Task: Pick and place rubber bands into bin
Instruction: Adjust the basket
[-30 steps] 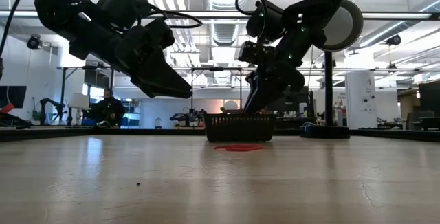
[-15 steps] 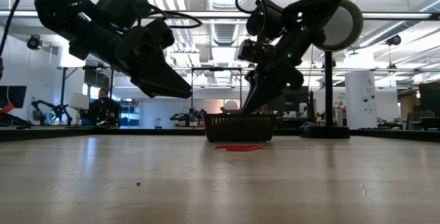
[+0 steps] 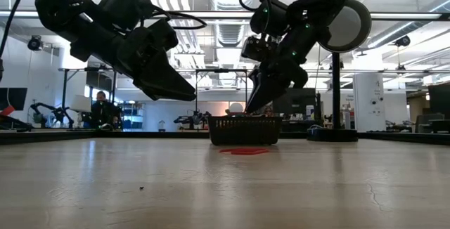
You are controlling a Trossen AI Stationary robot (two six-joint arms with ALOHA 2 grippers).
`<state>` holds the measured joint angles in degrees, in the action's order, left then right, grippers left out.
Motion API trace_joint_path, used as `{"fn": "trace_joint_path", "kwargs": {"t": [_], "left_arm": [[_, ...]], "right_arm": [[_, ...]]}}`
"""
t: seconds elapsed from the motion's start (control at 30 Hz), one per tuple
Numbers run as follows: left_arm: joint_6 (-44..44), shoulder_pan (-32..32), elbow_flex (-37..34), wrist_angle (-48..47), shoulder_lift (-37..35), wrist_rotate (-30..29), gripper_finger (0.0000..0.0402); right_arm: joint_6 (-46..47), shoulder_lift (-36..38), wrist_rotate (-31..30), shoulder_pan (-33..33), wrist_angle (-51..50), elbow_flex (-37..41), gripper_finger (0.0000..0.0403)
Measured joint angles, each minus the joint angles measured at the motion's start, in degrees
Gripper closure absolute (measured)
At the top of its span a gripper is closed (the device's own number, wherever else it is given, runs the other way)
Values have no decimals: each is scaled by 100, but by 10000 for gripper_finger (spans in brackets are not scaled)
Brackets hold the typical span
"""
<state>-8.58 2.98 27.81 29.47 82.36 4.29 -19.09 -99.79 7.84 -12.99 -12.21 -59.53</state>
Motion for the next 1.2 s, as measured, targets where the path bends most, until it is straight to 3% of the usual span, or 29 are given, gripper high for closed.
{"fn": "trace_joint_path", "kwargs": {"t": [0.83, 1.07, 1.2], "left_arm": [[0, -1, -2, 0, -1, 0, 237], [0, -2, -4, 1, 0, 1, 237], [0, -1, -7, 0, -2, 0, 237]], "right_arm": [[24, -91, 11, 11, -74, 44, 351], [-58, -245, -50, 39, -34, -27, 385], [-59, -224, -50, 37, -75, -104, 383]]}}
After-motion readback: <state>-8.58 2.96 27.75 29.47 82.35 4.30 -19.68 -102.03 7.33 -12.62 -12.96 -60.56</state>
